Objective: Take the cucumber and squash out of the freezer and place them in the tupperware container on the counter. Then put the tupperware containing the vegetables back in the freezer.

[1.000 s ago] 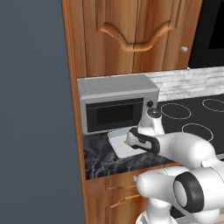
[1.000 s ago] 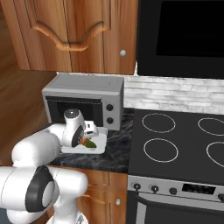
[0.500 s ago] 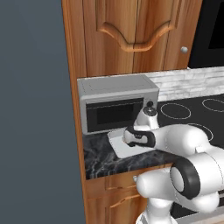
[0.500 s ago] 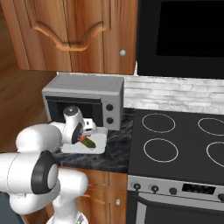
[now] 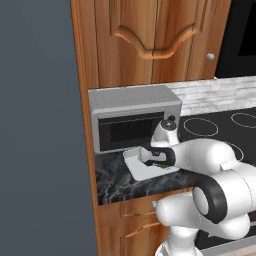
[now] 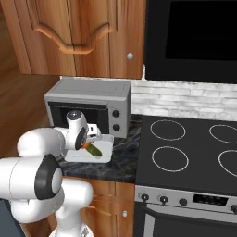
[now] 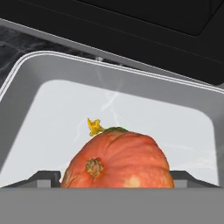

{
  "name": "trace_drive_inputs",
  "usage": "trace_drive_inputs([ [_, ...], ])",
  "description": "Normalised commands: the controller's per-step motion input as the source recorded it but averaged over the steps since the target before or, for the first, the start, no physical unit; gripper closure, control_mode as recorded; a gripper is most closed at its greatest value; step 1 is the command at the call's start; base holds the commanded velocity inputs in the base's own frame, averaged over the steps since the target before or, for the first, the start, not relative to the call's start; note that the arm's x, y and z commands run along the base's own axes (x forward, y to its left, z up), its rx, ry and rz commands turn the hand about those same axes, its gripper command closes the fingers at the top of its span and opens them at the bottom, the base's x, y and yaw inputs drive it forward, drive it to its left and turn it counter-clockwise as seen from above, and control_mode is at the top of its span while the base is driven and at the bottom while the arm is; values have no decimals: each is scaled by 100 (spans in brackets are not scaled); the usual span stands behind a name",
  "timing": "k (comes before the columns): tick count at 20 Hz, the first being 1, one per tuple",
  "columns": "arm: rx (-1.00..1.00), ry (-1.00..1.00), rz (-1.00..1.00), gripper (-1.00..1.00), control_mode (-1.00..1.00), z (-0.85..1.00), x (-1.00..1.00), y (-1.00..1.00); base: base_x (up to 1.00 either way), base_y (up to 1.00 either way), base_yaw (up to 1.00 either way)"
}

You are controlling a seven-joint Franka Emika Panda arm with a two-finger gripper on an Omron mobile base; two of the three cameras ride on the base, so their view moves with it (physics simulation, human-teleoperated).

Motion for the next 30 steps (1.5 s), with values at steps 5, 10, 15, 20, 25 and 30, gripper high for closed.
trace_drive_inputs([
  [5, 0, -3, 0, -100, -100, 16, -25, 0, 0, 0, 0],
  [10, 1, 2, 0, -100, -100, 64, -23, 15, 0, 0, 0],
  [15, 2, 13, 2, -100, -100, 50, -2, 26, 0, 0, 0],
  [20, 0, 14, 0, -100, -100, 3, -17, 36, 0, 0, 0],
  [25, 0, 16, 0, -100, -100, -1, -16, 31, 0, 0, 0],
  [30, -1, 6, -3, -100, -100, -24, -6, 13, 0, 0, 0],
])
